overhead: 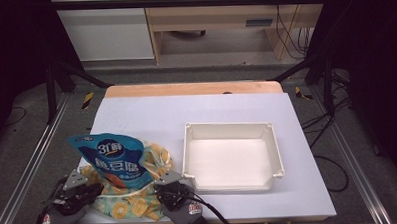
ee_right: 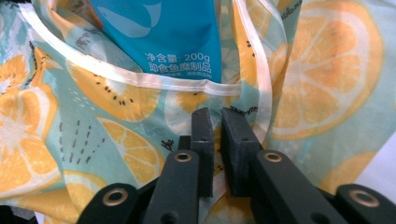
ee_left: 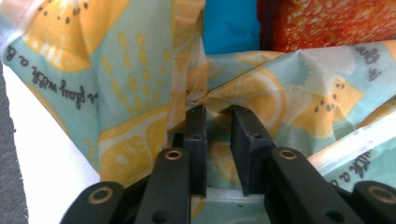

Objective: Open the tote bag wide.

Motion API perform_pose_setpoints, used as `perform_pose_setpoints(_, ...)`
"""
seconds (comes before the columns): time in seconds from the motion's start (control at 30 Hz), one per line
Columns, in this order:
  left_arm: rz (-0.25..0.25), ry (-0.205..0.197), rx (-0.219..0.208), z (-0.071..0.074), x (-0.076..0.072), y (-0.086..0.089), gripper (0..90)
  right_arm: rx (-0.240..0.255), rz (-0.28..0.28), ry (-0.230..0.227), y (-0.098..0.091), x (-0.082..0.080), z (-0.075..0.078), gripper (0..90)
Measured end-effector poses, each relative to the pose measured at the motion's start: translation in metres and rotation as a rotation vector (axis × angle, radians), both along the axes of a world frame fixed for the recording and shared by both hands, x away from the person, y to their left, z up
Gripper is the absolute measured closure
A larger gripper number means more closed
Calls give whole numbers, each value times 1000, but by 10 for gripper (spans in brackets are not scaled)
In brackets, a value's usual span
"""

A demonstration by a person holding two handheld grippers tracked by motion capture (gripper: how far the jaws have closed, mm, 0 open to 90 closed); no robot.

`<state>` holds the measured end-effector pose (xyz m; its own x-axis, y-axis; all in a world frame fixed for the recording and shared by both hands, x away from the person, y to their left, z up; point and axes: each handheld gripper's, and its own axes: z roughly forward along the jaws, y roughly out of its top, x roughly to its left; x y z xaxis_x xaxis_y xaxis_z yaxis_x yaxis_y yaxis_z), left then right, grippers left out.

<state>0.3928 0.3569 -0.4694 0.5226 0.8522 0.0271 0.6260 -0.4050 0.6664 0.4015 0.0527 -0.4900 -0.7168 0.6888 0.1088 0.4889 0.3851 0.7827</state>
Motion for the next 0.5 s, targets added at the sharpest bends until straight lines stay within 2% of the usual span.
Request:
perform_pose_setpoints(0.13,2,-1,1,2,-1,0,694,28,8,-9,-1,-1,2,752)
perform_pose_setpoints(0.23,1,-23,-17,6,-5,2,659,55,9,-20,-3,-3,6,710)
perform_pose_setpoints(0.5,3,-120,-73,23,-18,4,566,121,21,-69,-13,-7,24,623)
